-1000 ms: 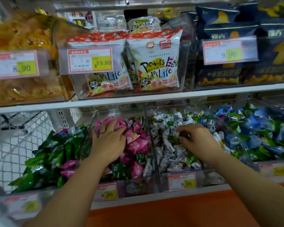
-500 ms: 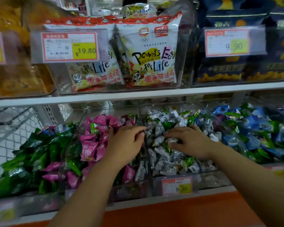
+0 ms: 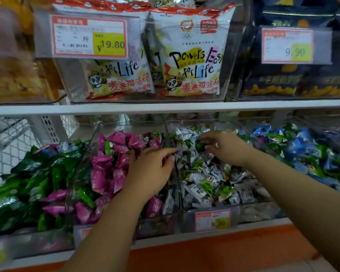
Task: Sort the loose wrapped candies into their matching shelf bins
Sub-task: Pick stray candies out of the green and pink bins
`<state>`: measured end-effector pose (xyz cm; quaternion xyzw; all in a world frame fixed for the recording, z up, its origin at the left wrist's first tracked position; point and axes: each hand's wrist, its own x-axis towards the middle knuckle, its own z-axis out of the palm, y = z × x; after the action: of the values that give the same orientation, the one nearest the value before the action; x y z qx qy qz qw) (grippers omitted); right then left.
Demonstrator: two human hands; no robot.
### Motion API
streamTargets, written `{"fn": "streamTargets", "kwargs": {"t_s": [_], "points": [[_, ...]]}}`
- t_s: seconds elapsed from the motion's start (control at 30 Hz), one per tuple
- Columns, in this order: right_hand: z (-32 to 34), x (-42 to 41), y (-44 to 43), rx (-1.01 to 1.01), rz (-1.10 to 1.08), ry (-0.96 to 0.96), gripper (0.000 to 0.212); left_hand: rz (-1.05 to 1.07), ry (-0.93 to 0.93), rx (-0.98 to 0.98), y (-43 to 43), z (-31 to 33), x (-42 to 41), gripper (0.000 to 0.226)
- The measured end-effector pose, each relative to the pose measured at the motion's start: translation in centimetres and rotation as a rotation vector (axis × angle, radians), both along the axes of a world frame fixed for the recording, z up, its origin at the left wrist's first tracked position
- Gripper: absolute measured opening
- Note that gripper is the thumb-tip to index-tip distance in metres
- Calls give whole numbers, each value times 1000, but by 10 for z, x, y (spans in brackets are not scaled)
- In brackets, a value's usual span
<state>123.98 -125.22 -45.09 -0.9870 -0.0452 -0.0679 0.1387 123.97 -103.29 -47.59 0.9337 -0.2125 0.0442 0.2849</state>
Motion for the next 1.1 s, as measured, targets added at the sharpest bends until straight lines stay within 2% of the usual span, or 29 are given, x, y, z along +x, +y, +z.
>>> {"fn": "streamTargets", "kwargs": {"t_s": [0.13,0.2,0.23,0.3,0.37,0.43,0.5,0.6,0.67,0.77,0.8,0.87,0.97,1.03,1.1], "points": [[-13,37,2,-213,-91,157,48,-15,-16,-8,2,-2,0,35],[-19,45,2,-306,-119,184,38,-20,-19,-10,2,-3,1,35],[-20,45,1,-288,-112,165,30,-23,-18,-13,2,-3,1,35],[-19,40,-4,-94,-58,132,8,-30,-13,-14,3,-3,2,35],[-10,24,-8,205,1,85,31,-34,-19,-22,3,-2,1,35],[0,4,-7,415,-2,-25,34,-31,-51,-52,3,0,0,33],[8,-16,1,530,-12,-126,24,-25,-131,-72,1,3,-2,32],[9,-40,18,697,63,-85,15,-70,-238,-89,-7,12,-10,41],[2,-53,29,760,105,-62,13,-137,-182,-187,-13,15,-15,44],[-7,-64,34,825,113,-66,5,-210,-88,-282,-17,10,-19,36],[-9,-66,30,806,118,-37,8,-209,-79,-280,-16,9,-19,32],[-12,-69,16,620,99,2,13,-185,-50,-287,-12,7,-18,29],[-15,-64,-15,249,-79,-162,19,-132,-38,-345,-10,7,-16,30],[-18,-57,-33,141,-180,-233,25,-95,-40,-399,-11,5,-14,34],[-21,-48,-47,87,-242,-181,35,-64,-43,-436,-13,4,-14,35]]}}
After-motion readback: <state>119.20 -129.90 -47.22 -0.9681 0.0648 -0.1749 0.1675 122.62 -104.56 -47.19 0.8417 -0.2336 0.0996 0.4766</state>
